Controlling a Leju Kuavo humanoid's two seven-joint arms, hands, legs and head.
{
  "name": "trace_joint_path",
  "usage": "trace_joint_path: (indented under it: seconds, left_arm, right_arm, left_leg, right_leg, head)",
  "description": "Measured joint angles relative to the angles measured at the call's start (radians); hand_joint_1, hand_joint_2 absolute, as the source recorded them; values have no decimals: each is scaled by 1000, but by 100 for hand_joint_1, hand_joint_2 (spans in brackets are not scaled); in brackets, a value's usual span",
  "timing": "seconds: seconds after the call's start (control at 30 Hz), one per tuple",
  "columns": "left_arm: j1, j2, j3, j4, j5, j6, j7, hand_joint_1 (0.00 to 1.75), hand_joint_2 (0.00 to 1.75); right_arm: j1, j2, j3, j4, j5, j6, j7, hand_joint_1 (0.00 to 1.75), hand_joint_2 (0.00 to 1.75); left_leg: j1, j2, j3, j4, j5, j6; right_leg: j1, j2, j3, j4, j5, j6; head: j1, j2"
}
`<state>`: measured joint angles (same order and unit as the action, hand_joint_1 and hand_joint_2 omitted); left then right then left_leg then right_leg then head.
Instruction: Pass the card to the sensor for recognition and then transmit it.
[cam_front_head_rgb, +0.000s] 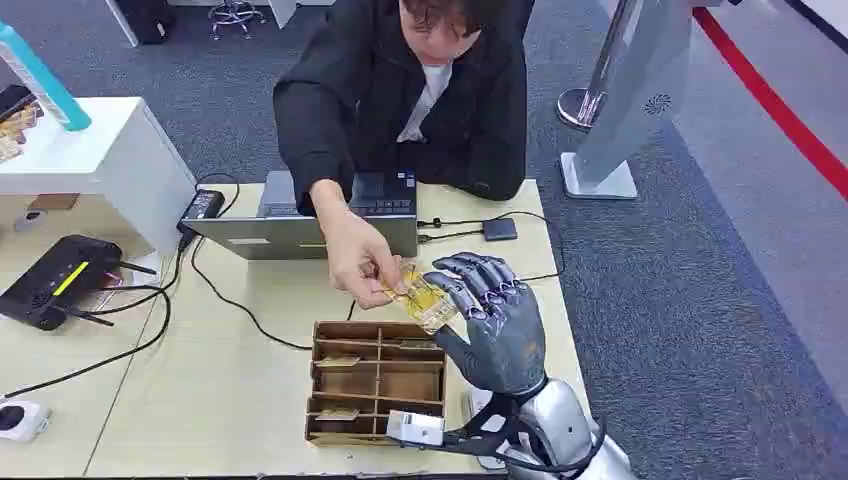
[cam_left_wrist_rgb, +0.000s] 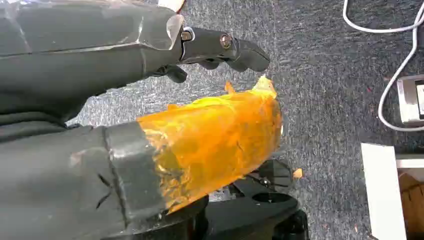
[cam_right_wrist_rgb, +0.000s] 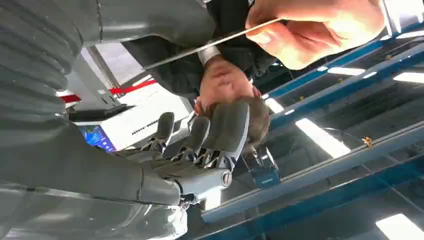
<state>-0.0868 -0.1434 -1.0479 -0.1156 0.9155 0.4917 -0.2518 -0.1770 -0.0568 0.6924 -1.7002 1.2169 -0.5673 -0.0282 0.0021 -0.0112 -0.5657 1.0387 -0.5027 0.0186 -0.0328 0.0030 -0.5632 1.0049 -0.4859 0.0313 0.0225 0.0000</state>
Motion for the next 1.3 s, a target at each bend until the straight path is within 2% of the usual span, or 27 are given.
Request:
trace_joint_path:
  seconds: [0.03, 0.07, 0.1, 0.13, 1.3]
  left_arm:
    - [0, 0, 0, 0, 0, 0, 0, 0, 0]
    - [-1, 0, 0, 0, 0, 0, 0, 0, 0]
    - [-1, 0, 0, 0, 0, 0, 0, 0, 0]
    - [-1, 0, 0, 0, 0, 0, 0, 0, 0]
    - [-2, 0, -16, 0, 16, -2, 5, 0, 0]
  right_arm:
    - [0, 0, 0, 0, 0, 0, 0, 75, 175]
    - [0, 0, 0, 0, 0, 0, 0, 131, 175]
    - [0, 0, 0, 0, 0, -1, 0, 169, 175]
    - [0, 0, 0, 0, 0, -1, 0, 175, 175]
    - [5, -2, 2, 0, -22, -1, -5, 175, 175]
  left_leg:
    - [0, 0, 0, 0, 0, 0]
    - [0, 0, 0, 0, 0, 0]
    - [0, 0, 0, 0, 0, 0]
    - [0, 0, 0, 0, 0, 0]
    - [0, 0, 0, 0, 0, 0]
  right_leg:
    - [0, 0, 0, 0, 0, 0]
    - [0, 0, 0, 0, 0, 0]
    - [0, 0, 0, 0, 0, 0]
    - [0, 0, 0, 0, 0, 0]
    - [0, 0, 0, 0, 0, 0]
  head:
    - [0, 0]
    - [0, 0]
    - [0, 0]
    - [0, 0]
    - [0, 0]
